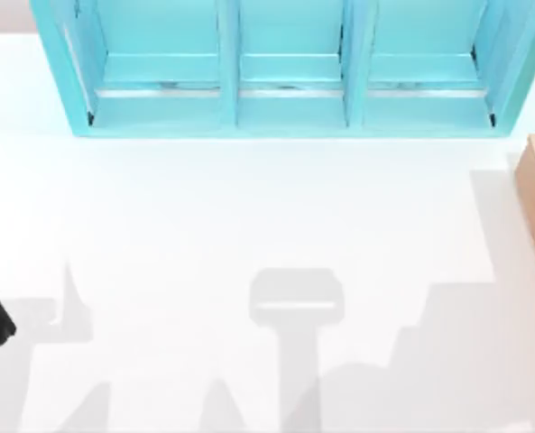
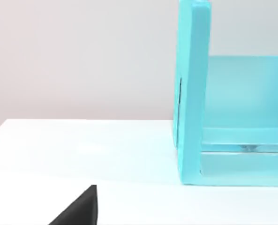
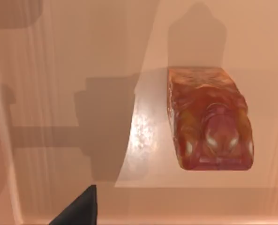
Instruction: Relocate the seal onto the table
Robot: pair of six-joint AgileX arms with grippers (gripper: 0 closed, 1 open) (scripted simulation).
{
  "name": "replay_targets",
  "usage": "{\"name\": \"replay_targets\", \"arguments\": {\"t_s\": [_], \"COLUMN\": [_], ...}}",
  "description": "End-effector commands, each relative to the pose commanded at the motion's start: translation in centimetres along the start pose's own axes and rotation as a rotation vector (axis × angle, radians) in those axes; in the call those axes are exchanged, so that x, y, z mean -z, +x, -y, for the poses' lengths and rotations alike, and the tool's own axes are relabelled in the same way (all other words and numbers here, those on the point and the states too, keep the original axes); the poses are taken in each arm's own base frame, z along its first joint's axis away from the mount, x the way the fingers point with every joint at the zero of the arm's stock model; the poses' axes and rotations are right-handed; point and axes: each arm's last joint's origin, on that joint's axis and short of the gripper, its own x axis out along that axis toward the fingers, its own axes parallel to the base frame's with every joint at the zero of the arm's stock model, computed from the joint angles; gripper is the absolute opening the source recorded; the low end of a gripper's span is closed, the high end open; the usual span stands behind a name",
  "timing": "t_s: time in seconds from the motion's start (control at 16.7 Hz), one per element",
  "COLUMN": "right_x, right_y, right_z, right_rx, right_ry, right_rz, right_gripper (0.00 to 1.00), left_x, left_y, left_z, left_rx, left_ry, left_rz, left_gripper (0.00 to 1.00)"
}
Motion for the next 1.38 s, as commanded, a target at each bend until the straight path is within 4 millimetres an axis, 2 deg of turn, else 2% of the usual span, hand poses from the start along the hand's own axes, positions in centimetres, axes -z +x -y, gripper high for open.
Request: {"name": "replay_targets", "arguments": {"t_s": [0.3,0.54,0.72,1.02,1.14,1.38], "right_x": [0.1,1.2,1.2,0.0,0.0,0.0], "right_y": [0.0,0.8,3.3,9.3,10.0,10.0], "right_z": [-0.2,-0.3,-0.3,0.0,0.0,0.0], "right_rx": [0.0,0.002,0.012,0.002,0.0,0.0], "right_ry": [-0.004,-0.001,-0.001,0.0,0.0,0.0], "right_rz": [0.002,0.006,0.032,0.004,0.0,0.0], "right_gripper": [1.0,1.0,1.0,1.0,1.0,1.0], "left_x": [0.0,0.0,0.0,0.0,0.0,0.0], "left_y": [0.0,0.0,0.0,0.0,0.0,0.0], "left_z": [0.0,0.0,0.0,0.0,0.0,0.0], "left_rx": [0.0,0.0,0.0,0.0,0.0,0.0], "left_ry": [0.0,0.0,0.0,0.0,0.0,0.0], "left_rz": [0.0,0.0,0.0,0.0,0.0,0.0], "left_gripper": [1.0,1.0,1.0,1.0,1.0,1.0]}}
